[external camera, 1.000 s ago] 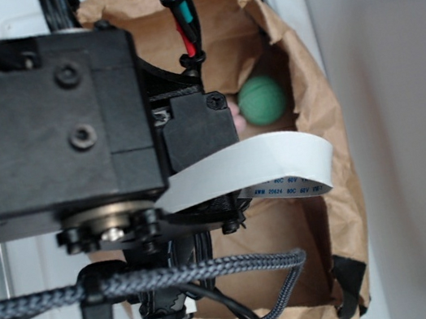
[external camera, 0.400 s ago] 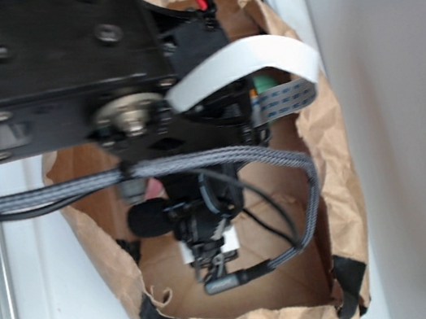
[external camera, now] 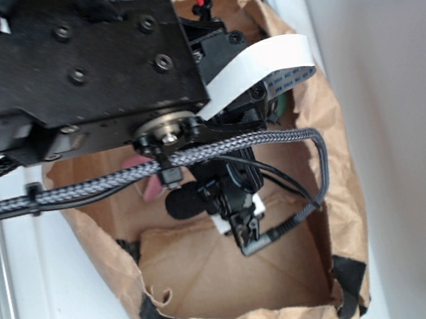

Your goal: Grab the green ball.

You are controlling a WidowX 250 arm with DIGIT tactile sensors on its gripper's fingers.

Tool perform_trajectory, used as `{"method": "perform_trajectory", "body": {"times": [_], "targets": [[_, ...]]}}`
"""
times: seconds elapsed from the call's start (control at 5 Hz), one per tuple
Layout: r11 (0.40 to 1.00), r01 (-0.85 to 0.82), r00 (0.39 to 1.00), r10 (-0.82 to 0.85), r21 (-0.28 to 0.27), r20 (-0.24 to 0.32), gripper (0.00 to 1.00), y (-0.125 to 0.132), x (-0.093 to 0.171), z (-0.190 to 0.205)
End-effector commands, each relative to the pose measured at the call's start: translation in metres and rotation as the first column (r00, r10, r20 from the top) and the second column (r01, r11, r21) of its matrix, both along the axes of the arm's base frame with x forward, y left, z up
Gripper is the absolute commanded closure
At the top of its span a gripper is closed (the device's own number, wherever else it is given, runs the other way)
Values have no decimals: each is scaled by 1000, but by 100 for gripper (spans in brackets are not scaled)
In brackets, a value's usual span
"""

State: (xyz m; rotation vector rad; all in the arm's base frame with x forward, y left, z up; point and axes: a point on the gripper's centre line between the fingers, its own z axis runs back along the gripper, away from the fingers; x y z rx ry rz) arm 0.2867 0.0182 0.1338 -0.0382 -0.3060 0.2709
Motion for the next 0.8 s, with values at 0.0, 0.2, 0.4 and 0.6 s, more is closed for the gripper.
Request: {"method": "perform_trajectory", "body": {"times": [0.0, 0.2, 0.4, 0.6], "targets": [[1000, 6, 999, -7, 7, 53, 0, -1, 8, 17], [1000, 6, 999, -7, 7, 53, 0, -1, 8, 17], [1000, 6, 999, -7, 7, 53, 0, -1, 8, 17], [999, -18, 995, 21, -40, 95, 0, -5, 4, -3]]}}
